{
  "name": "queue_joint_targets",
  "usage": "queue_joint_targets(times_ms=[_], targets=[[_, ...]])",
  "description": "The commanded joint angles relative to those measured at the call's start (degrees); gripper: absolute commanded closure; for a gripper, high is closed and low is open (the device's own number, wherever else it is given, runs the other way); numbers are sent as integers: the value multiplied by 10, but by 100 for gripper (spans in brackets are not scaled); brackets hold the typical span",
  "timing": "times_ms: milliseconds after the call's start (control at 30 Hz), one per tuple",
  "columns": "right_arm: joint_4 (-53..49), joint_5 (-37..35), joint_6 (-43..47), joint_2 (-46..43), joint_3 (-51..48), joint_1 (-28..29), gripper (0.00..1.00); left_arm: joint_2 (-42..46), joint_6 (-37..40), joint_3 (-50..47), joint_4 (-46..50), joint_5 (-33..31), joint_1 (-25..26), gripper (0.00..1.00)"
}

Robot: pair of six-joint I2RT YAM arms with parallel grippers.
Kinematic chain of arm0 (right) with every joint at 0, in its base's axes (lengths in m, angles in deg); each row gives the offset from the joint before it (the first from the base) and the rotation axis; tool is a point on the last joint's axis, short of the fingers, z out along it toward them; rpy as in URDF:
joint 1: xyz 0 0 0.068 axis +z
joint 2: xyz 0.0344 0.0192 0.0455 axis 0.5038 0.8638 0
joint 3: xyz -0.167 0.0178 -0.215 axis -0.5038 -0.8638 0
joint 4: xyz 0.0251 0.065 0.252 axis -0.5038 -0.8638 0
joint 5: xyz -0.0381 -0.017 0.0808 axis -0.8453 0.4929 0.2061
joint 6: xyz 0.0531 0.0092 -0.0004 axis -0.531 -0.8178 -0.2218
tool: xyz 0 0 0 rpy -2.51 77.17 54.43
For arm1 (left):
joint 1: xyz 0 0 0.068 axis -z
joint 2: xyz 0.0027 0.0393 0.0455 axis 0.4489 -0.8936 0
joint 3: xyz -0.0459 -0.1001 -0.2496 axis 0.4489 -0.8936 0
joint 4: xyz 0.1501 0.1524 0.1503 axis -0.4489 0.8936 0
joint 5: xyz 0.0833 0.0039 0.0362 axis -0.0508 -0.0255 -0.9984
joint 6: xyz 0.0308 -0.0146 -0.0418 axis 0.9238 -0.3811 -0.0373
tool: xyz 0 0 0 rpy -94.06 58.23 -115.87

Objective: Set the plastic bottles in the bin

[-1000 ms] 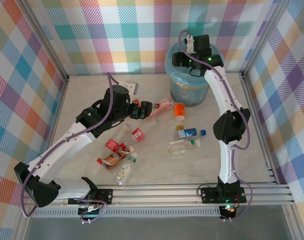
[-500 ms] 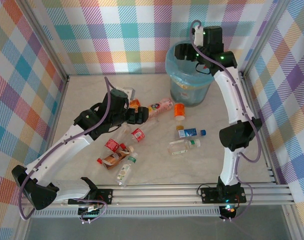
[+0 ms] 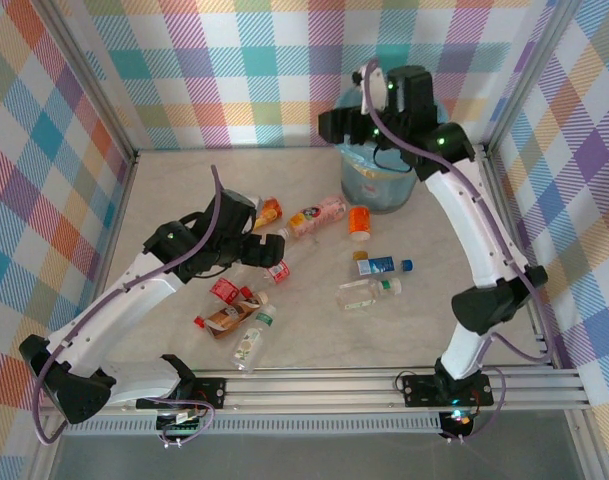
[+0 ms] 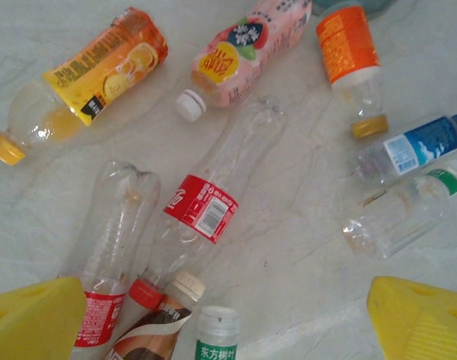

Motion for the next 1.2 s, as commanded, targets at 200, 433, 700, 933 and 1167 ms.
queue_joint_targets(times_ms=[200,433,700,933,1167], targets=[[122,60,-18,-149,-307,26,22,-62,102,-53,-36,-42,-5,4],[84,30,-31,-266,-441,26,21,-188,170,-47,-112,-49,-22,6],[55,-49,-28,-373,-523,26,18,-323,210,-1,-104,14,-49,11],[56,-71,-13,-380,-527,25,18,-370,204,2,-103,38,-49,14],[48,-62,-9,-360,-519,25,17,-391,198,1,-105,51,-49,18]])
